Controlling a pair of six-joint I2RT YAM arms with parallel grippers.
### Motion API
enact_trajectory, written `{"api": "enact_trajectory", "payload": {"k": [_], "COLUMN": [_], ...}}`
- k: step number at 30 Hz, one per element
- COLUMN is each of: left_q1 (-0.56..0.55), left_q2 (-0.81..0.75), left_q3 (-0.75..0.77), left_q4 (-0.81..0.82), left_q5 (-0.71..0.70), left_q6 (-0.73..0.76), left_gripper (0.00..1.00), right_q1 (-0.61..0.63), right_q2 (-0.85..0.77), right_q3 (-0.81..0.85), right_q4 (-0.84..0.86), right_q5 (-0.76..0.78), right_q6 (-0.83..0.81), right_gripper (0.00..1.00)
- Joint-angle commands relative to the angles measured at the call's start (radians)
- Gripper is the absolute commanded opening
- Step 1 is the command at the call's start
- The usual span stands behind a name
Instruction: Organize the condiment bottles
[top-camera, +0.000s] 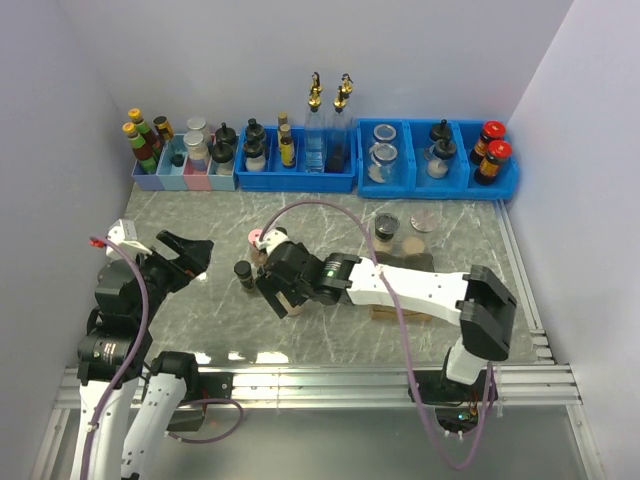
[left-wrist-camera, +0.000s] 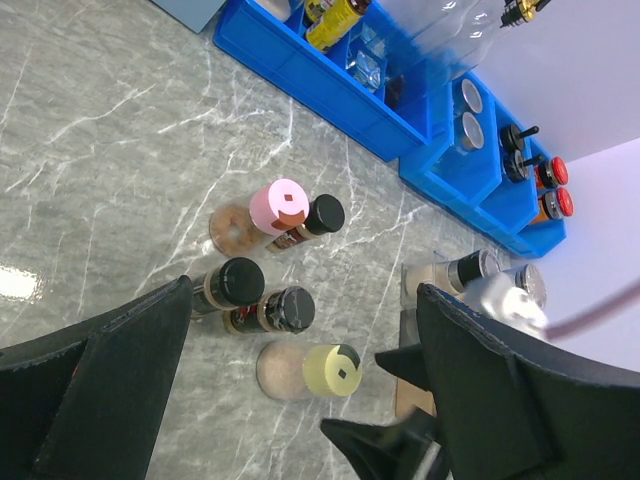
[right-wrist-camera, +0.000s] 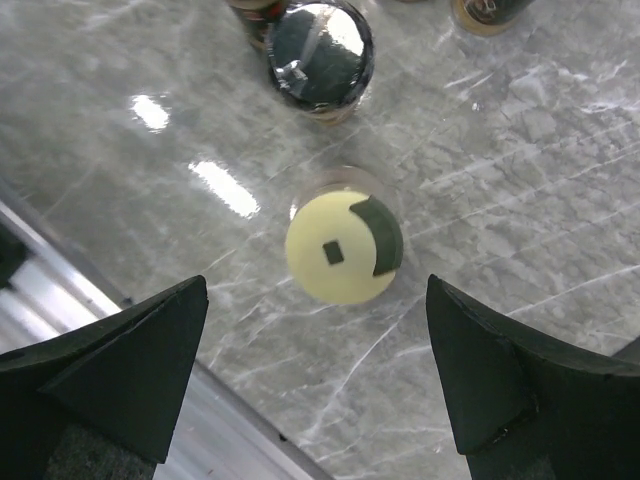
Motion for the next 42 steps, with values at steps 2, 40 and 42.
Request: {"api": "enact_trajectory", "payload": {"k": [2, 40, 42], "left_q1": [-0.002, -0.002, -0.002], "left_q2": [-0.013, 0.017, 0.018], "left_q3": [0.001, -0.025, -0.022], "left_q4": [0.023, 0.074, 0.069], "left_q5": [-0.017, 0.013, 0.013], "left_q6": [0.002, -0.009, -0.006], "left_gripper": [0.99, 0.99, 0.99], "right_q1": [-0.003, -0.572, -0.614], "right_q2": [0.052, -0.545, -0.548], "right_q3": [0.059, -0.369, -0.395], "right_q4": [0.028, -0.087, -0.078], "right_q5": [0.053, 0.221, 0.205], "right_q6": [0.015, 0.147, 0.138], "right_gripper": [0.96, 0.0, 0.0]}}
